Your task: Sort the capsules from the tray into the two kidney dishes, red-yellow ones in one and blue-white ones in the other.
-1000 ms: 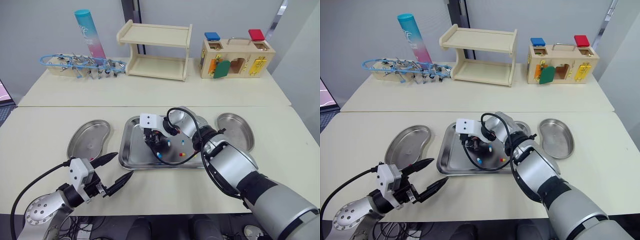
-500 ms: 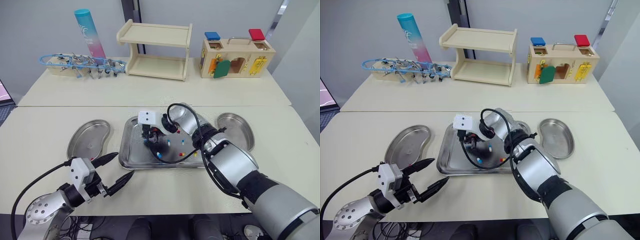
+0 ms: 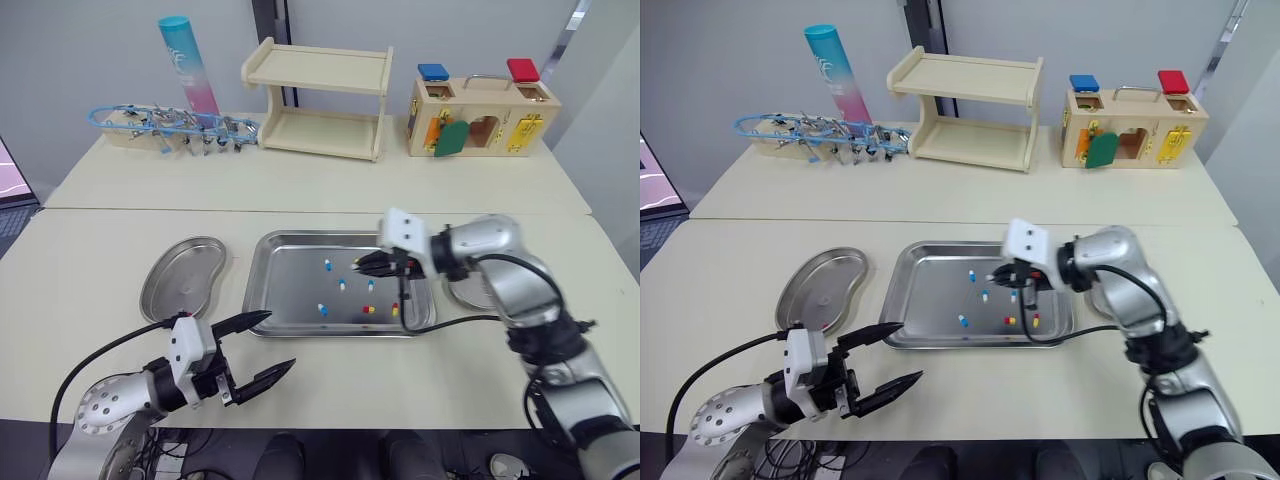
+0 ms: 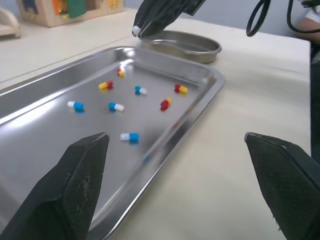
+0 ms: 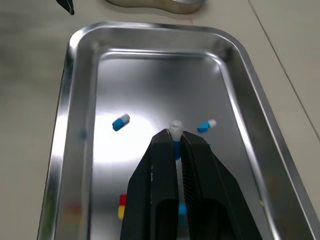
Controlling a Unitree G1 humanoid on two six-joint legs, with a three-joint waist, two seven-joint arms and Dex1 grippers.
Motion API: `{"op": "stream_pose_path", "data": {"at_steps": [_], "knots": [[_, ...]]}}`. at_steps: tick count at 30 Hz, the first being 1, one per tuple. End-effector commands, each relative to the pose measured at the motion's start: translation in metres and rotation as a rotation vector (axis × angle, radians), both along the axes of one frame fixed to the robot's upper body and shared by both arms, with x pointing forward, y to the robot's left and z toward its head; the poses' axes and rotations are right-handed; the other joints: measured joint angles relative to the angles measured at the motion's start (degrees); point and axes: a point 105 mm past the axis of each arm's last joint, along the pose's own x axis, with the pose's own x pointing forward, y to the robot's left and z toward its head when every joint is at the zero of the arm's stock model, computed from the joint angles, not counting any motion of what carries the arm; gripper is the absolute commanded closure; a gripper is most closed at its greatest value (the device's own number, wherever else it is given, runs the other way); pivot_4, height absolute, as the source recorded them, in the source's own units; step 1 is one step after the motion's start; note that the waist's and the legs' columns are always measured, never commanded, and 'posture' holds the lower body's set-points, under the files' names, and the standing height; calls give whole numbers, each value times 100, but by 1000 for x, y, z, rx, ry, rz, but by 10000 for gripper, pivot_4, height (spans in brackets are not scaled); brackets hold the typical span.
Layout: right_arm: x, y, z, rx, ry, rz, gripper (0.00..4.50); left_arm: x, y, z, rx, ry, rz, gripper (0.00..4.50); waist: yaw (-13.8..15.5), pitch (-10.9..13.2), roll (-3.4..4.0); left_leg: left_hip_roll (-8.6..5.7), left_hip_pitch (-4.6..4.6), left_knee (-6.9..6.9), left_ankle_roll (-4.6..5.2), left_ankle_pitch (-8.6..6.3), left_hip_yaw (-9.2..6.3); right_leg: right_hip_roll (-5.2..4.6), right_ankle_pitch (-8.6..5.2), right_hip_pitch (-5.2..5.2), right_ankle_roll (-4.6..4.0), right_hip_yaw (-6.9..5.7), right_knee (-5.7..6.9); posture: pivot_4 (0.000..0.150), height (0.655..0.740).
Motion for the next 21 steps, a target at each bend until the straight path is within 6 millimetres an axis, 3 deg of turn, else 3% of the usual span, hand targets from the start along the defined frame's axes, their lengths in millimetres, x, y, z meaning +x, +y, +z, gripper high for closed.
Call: {"op": "stream_pose_path", "data": {"at_steps": [1,5,9,14,18,21], "knots": [[-4,-39,16,18,-27,-155,44710,-3,-9,7,-16,-23,-96,0,15,1,-1,0,-3,1,0,0,1,0,0,0,0,0,-1,1500,7400],[-2,-96,11,-48,-29,-364,44710,-1,-18,13,-34,-50,-155,0,14,1,-1,-1,-6,2,0,0,3,-2,0,-1,0,0,-1,1500,7400],[-6,-138,-2,-85,20,-538,44710,-2,-26,17,-48,-64,-203,0,1,1,-2,-1,-5,2,1,0,5,-2,0,0,0,3,-3,1500,7400],[-4,-161,-16,-105,47,-654,44710,-2,-30,20,-57,-70,-226,0,-21,1,-2,-1,-2,3,1,0,7,-1,0,0,0,6,1,1500,7400],[-4,-163,-26,-118,82,-672,44710,-1,-31,22,-58,-77,-228,0,-16,2,-2,-1,-4,4,1,0,7,-1,0,1,0,5,-1,1500,7400],[-2,-166,-26,-114,81,-692,36217,-1,-31,22,-59,-78,-225,0,-13,2,-2,-1,-4,4,1,0,8,-1,0,1,0,5,-1,1500,7400]]}}
